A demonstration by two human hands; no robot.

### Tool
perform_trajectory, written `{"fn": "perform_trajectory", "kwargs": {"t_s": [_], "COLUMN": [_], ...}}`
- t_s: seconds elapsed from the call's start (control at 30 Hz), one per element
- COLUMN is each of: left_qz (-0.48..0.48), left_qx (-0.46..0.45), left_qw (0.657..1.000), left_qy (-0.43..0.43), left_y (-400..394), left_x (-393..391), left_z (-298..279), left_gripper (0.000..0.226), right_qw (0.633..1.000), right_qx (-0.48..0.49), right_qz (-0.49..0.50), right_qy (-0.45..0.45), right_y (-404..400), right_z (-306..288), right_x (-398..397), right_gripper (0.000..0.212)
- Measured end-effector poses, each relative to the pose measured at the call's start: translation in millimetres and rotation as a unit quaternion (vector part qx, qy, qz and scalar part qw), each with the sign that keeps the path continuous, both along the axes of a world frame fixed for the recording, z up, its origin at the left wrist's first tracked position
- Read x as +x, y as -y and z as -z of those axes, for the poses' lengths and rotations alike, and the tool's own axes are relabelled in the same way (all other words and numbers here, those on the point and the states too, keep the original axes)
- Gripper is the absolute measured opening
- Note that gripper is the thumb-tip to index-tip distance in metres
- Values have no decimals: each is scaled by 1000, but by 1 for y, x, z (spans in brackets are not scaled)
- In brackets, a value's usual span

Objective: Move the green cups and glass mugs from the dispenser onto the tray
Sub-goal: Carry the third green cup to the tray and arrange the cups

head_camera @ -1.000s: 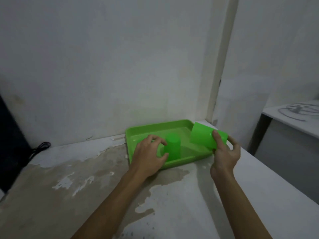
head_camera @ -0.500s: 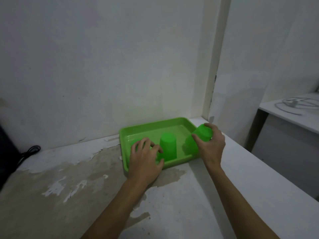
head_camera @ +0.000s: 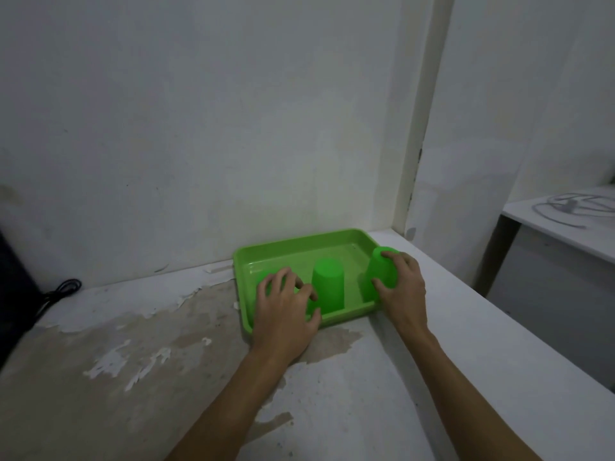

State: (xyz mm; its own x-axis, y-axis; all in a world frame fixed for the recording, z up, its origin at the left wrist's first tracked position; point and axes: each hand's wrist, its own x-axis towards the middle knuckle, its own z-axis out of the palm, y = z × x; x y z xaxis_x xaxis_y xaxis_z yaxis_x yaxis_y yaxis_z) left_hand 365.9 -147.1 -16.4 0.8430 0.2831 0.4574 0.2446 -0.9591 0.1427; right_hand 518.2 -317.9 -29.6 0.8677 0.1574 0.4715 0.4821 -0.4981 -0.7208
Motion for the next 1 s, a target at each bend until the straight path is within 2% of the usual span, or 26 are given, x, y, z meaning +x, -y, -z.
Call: {"fn": "perform_trajectory", "kwargs": {"t_s": [0.2,0.33,0.43,0.53,0.67,1.0], "left_qz": [8,17,15,21,21,25], "left_qx": [1,-3,0,1,8,11], "left_qw": [1000,1000,1000,1000,1000,1000], "left_qy": [2,11,9,16,4,4], "left_y": [-2,-2,-2,-2,-4,-4], "left_x": [-2,-5,-6,-7,-8,-9], "left_z": [1,1,1,1,1,1], "left_gripper": [29,30,31,31,36,33], "right_qw": [999,993,990,990,984,986], "right_qx": [-48,-61,-23,3,-59,-106], "right_qz": [0,24,-17,-91,-169,-129], "right_qy": [-9,99,141,104,20,19], "right_y": [1,-4,-14,-30,-49,-50], "right_z": [0,-6,-16,-19,-12,-3], "right_x": [-5,-17,-35,-48,-54,-49], "right_gripper": [66,60,48,50,69,63]}}
